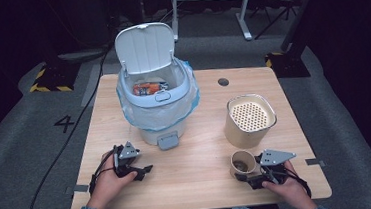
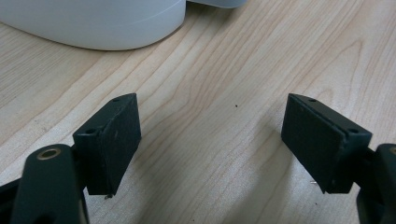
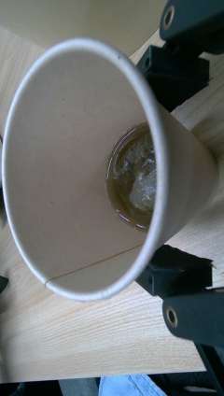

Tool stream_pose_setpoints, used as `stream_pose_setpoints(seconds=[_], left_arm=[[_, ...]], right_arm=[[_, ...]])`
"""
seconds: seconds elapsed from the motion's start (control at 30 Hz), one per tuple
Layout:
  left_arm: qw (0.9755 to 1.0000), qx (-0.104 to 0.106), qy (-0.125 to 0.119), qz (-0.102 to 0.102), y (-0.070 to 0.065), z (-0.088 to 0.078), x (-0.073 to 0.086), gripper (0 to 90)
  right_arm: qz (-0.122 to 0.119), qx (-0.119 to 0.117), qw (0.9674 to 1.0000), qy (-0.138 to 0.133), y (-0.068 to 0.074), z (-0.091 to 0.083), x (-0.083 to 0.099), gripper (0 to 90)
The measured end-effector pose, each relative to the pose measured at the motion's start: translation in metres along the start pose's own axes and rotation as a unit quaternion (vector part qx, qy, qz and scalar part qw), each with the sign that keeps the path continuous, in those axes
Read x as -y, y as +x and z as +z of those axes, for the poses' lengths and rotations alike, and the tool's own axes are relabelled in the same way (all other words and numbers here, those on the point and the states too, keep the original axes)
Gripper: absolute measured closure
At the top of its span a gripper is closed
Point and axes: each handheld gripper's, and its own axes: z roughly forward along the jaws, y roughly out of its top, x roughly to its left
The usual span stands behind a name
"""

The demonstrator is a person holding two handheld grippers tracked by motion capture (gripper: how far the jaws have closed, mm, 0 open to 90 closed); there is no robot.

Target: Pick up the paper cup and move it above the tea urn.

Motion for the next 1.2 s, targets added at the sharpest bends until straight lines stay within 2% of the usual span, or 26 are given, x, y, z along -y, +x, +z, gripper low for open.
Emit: stream_pose_setpoints(seconds=[0.1,0.27,0.6,1.03,1.2], left_arm=[[1.0,0.0,0.0,0.0,0.0,0.0,0.0,20.4],[1.0,0.0,0.0,0.0,0.0,0.0,0.0,20.4],[1.0,0.0,0.0,0.001,0.0,0.0,0.0,20.4],[1.0,0.001,0.0,0.002,0.003,0.002,-0.002,20.1],[1.0,0.0,0.001,0.002,0.002,0.002,-0.003,20.1]], right_arm=[[-0.001,-0.005,1.0,-0.001,-0.002,-0.001,0.0,31.0],[-0.009,0.003,0.9999,-0.011,-0.002,-0.006,-0.002,31.8],[-0.013,-0.009,0.9998,-0.015,-0.007,-0.02,-0.008,31.9],[0.005,0.005,0.9998,-0.02,-0.017,-0.05,-0.023,31.8],[0.001,0.013,0.9998,-0.017,-0.02,-0.061,-0.033,31.9]])
